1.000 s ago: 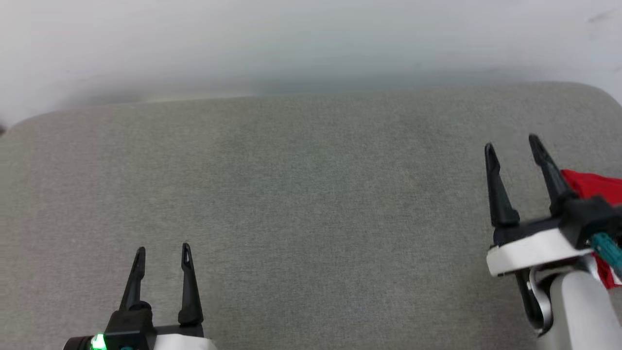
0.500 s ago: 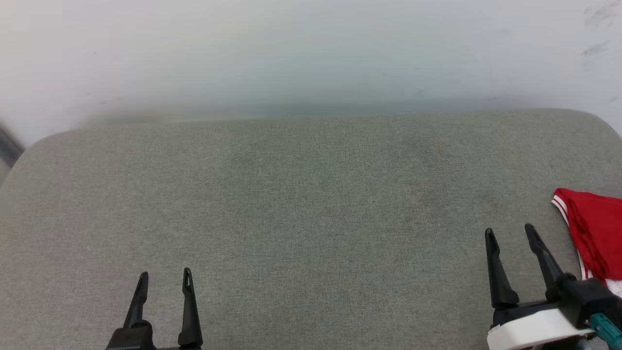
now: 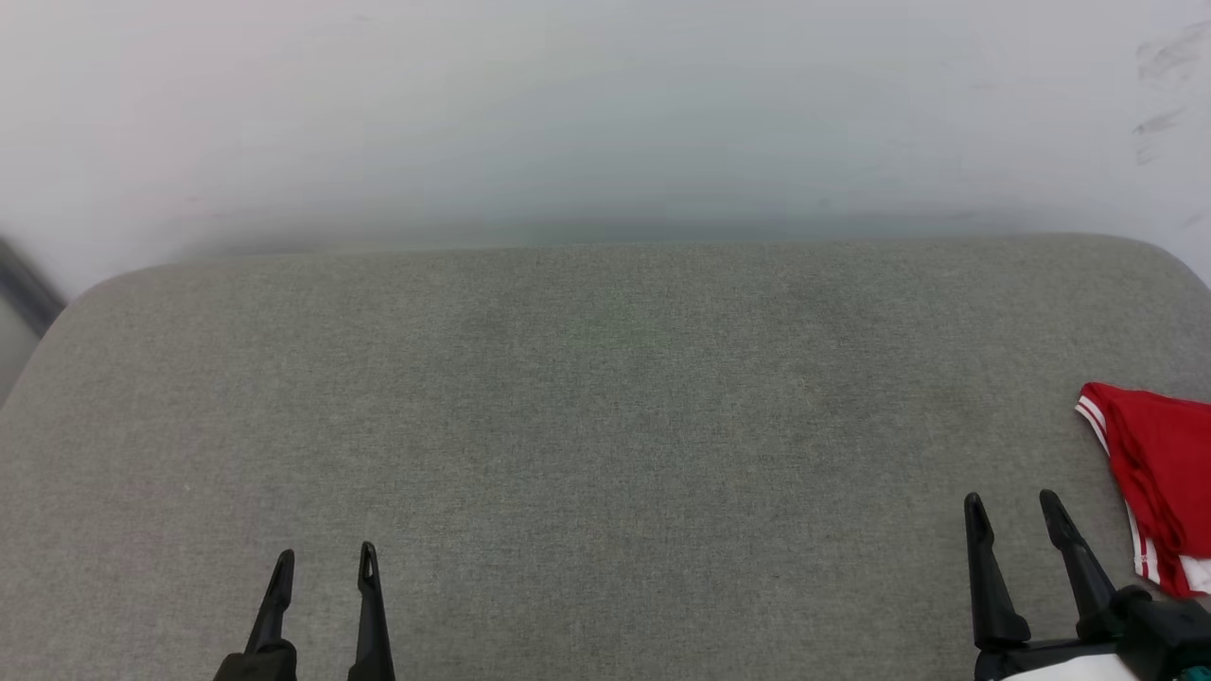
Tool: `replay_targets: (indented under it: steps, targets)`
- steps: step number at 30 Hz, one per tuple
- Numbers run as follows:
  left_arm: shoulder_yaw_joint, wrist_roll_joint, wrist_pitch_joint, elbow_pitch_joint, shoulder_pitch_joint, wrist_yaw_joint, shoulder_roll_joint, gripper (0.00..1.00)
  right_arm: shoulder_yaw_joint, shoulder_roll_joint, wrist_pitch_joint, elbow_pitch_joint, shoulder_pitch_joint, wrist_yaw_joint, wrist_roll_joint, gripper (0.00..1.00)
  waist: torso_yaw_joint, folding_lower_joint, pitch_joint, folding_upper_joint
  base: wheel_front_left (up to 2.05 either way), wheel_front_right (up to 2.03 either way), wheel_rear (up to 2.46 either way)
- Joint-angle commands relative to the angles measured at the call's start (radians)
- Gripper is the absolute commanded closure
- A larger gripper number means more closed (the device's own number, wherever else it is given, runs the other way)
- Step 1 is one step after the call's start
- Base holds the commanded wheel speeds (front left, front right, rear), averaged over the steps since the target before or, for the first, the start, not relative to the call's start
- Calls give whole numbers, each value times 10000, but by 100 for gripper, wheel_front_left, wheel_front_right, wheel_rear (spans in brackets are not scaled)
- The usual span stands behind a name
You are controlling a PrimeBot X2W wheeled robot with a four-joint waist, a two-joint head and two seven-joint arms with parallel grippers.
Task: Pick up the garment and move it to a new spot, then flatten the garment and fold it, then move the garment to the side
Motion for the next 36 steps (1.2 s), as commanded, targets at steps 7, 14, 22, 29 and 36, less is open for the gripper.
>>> replay_targets:
  steps: [7,14,22,29,36]
  targets:
    - [87,-12,-23,77,-25,-118,-18,0,143,35,-16,-91,133,-8,89,0,14,1,26,0,0,0,0]
    - [-35,-254,76,473,53,-120,-1,100,162,-4,58,357,13,0,301,100,13,1,32,0,0,0,0]
    - [-16,-2055,373,685,-297,-313,116,100,189,-101,378,530,-258,0,2012,100,-4,1,42,0,0,0,0]
    - [2,-3466,620,949,-615,-509,192,100,200,-164,639,684,-491,-1,3351,100,-19,1,48,0,0,0,0]
    - [31,-4761,856,1181,-903,-682,254,100,197,-212,889,818,-689,-1,4579,100,-34,1,55,0,0,0,0]
